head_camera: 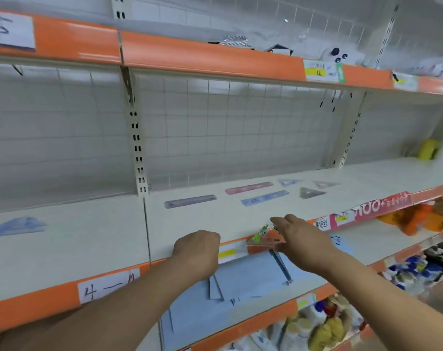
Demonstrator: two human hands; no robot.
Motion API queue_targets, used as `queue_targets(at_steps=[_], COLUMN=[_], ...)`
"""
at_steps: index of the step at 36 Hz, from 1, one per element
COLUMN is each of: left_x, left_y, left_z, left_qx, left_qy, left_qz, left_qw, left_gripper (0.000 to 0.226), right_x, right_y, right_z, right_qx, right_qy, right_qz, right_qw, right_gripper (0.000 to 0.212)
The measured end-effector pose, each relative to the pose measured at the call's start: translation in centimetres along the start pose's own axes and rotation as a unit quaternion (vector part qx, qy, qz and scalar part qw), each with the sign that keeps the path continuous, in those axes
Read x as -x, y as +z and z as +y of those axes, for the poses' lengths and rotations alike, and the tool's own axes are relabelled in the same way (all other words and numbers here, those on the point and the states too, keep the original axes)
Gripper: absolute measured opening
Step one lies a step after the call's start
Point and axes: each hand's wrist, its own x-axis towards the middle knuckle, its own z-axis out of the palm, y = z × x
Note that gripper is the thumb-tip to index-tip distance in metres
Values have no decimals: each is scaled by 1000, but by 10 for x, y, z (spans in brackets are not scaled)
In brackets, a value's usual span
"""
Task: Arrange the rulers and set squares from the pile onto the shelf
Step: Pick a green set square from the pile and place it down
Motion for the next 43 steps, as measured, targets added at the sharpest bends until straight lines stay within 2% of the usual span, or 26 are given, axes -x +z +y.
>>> queue_targets(at_steps=[14,25,31,34,39,43], left_x=[-27,-57,-68,-70,-75,-80], left_y=[-8,3,11,13,8,6], left_z=[-53,-77,-90,-95,-96,-93], left_qx=[-12,0,5,10,8,2], left_qy=[-35,-34,-70,-98,-130,-152], left_qz=[28,23,15,12,13,15], left_qw=[999,999,997,995,991,988], left_gripper=[24,19,19,20,23,22], right_x=[-63,-103,-131,-146,-168,-180], right_y=[11,25,34,38,41,47], right_z=[-43,-61,-64,-64,-60,-57], right_qx=[-47,-62,-80,-86,-95,-98], right_qy=[-50,-67,-92,-115,-157,-187], right_qz=[1,-8,-16,-22,-28,-45], right_qw=[998,996,992,989,983,976], right_gripper=[57,60,62,58,38,36])
